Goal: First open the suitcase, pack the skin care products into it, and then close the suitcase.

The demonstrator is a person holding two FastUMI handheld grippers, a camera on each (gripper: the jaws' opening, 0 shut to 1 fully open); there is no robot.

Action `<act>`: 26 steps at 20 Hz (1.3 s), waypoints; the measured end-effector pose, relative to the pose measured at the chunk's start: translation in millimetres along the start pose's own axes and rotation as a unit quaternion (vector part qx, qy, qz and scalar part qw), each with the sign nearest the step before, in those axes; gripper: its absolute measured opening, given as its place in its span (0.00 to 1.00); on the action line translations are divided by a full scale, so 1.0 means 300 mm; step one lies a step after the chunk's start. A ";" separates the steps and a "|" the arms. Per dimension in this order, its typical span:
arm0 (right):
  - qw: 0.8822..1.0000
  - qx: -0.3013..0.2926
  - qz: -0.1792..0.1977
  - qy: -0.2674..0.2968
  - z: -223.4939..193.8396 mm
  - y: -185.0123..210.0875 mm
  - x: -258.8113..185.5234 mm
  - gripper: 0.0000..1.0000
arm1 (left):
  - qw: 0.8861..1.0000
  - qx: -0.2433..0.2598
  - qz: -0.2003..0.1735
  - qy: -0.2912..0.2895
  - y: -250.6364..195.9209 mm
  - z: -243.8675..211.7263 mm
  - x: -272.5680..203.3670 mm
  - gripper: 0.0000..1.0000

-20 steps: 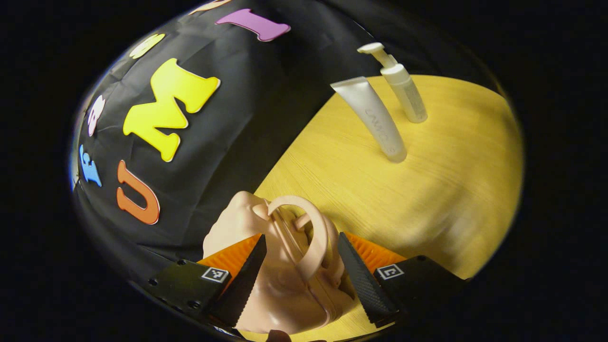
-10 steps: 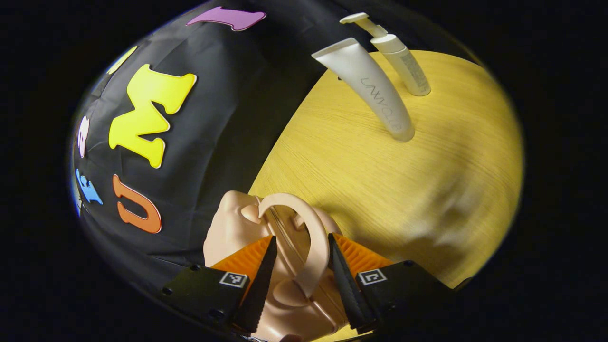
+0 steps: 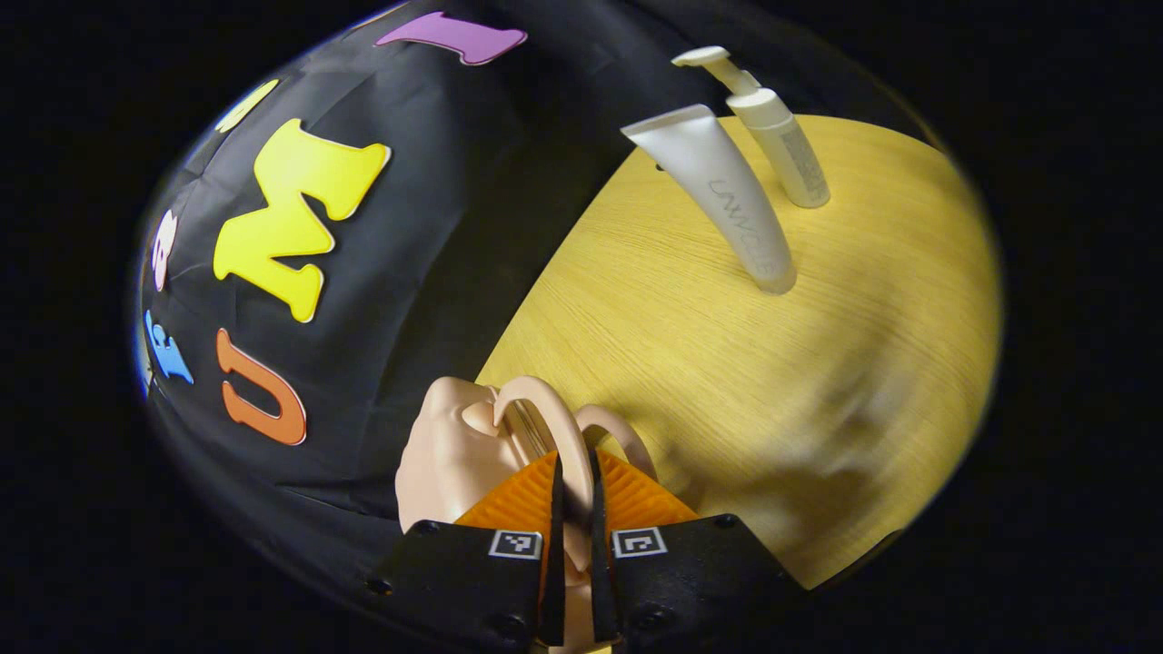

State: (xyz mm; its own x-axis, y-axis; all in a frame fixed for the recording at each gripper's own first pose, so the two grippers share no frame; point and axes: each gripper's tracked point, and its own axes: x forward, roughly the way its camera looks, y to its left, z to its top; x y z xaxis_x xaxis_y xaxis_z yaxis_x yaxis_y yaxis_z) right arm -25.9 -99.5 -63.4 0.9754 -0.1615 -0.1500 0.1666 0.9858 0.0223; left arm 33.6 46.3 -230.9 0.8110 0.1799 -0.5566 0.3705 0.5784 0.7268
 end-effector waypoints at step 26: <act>0.992 -0.070 0.104 -0.030 0.165 0.640 -0.074 0.80 | 0.859 -0.460 0.185 -0.127 1.141 -1.002 0.045 0.08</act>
State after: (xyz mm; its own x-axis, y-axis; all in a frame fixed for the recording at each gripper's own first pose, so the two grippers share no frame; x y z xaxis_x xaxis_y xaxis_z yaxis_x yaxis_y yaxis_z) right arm -8.4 91.0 -6.8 0.9941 0.0485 -0.0972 -0.0576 0.9941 -0.0924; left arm 35.3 485.9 -110.6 0.9119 0.3755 -0.1653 -0.3544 0.9240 0.1438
